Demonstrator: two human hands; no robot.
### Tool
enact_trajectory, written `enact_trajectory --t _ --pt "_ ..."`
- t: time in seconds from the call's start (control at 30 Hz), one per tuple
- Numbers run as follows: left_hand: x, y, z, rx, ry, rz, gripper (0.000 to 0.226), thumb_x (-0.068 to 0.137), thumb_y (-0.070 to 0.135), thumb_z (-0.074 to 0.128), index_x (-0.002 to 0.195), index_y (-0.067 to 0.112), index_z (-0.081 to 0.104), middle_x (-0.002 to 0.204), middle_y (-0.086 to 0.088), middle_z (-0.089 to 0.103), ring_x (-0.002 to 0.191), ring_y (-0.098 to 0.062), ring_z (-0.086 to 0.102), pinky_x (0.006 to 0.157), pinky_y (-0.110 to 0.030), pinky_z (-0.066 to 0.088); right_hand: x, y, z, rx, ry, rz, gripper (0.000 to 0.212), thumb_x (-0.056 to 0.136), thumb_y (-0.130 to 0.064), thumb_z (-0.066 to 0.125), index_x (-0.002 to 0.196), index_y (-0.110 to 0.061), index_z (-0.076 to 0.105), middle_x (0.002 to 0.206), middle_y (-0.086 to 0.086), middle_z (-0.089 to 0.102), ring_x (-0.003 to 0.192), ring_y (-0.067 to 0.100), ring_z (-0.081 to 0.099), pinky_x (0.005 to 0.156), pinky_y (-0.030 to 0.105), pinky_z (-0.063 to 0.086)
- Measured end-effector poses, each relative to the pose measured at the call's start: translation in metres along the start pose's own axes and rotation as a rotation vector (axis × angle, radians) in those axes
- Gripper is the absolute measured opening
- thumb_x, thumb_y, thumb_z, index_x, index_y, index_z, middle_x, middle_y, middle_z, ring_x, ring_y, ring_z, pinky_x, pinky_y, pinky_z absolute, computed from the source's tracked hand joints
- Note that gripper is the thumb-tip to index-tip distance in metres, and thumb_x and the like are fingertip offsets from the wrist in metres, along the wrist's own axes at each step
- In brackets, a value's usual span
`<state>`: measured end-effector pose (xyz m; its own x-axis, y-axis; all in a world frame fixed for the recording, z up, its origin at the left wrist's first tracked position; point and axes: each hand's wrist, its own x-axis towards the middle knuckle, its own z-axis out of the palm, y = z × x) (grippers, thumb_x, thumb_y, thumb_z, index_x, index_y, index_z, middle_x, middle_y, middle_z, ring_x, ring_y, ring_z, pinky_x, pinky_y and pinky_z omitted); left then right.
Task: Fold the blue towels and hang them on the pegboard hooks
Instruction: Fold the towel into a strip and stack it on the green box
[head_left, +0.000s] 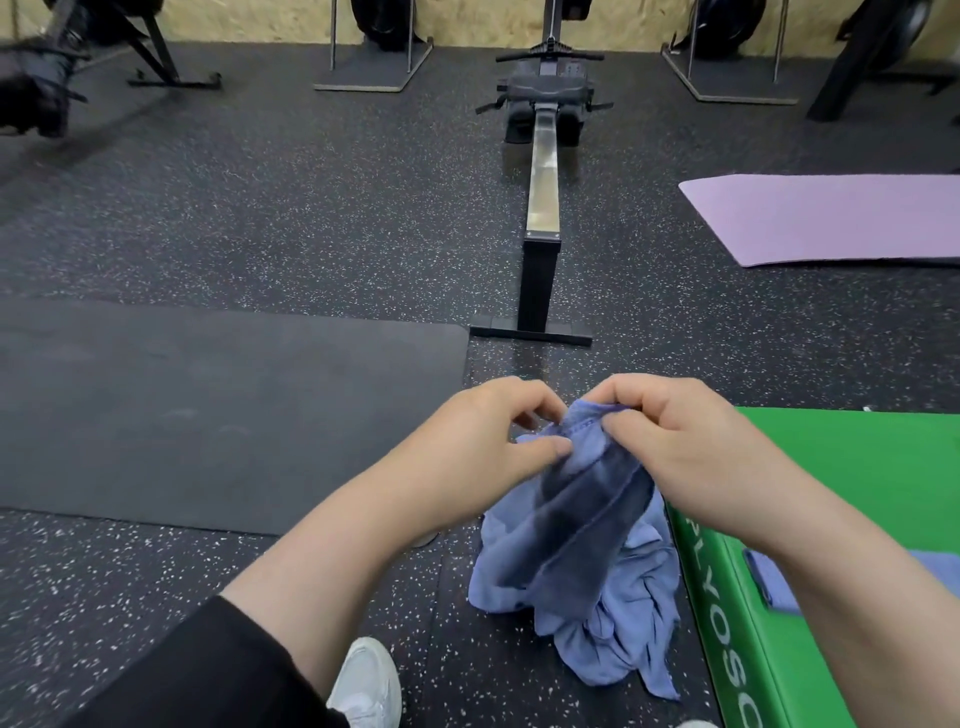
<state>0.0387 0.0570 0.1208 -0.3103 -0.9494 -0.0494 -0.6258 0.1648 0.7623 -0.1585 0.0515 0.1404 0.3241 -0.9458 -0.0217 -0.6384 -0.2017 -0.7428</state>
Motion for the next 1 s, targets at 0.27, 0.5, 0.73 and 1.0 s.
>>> enact_trajectory --t 0.27,0.5,0.73,1.0 --pt "-0.005 -0.008 0.006 0.054 -0.237 0.031 0.004 0.09 0.043 0.07 0.087 0.041 0.069 0.136 0.03 0.05 0.124 0.007 0.051 0.109 -0.026 0.037 -0.016 -0.006 -0.02 -0.036 0.141 -0.148 0.037 0.093 0.001 0.05 0.089 -0.03 0.07 0.085 -0.019 0.07 0.078 -0.004 0.06 0.072 0.012 0.042" --pt "-0.011 -0.026 0.016 0.459 -0.423 -0.011 0.041 0.094 0.053 0.06 0.121 0.024 0.071 0.145 0.013 0.05 0.127 -0.016 0.053 0.106 -0.035 0.043 -0.034 -0.011 -0.037 0.097 0.373 -0.187 0.043 0.093 0.006 0.048 0.083 -0.03 0.069 0.085 -0.016 0.071 0.078 -0.007 0.059 0.071 0.008 0.043" --pt "-0.016 -0.053 0.011 0.685 -0.468 -0.28 0.066 0.091 0.07 0.048 0.115 0.011 0.068 0.121 -0.01 0.068 0.109 -0.032 0.064 0.094 -0.042 0.052 -0.04 0.005 -0.051 0.165 0.536 -0.121 0.035 0.096 0.001 0.046 0.088 -0.024 0.07 0.077 -0.022 0.068 0.072 -0.005 0.056 0.066 0.011 0.042" --pt "-0.02 -0.038 0.013 0.484 -0.306 -0.063 0.057 0.096 0.054 0.057 0.147 0.038 0.037 0.148 0.009 0.046 0.129 -0.014 0.051 0.106 -0.034 0.041 -0.042 0.01 -0.05 0.189 0.468 -0.135 0.04 0.097 0.0 0.048 0.084 -0.031 0.069 0.079 -0.022 0.07 0.074 -0.006 0.058 0.069 0.012 0.044"
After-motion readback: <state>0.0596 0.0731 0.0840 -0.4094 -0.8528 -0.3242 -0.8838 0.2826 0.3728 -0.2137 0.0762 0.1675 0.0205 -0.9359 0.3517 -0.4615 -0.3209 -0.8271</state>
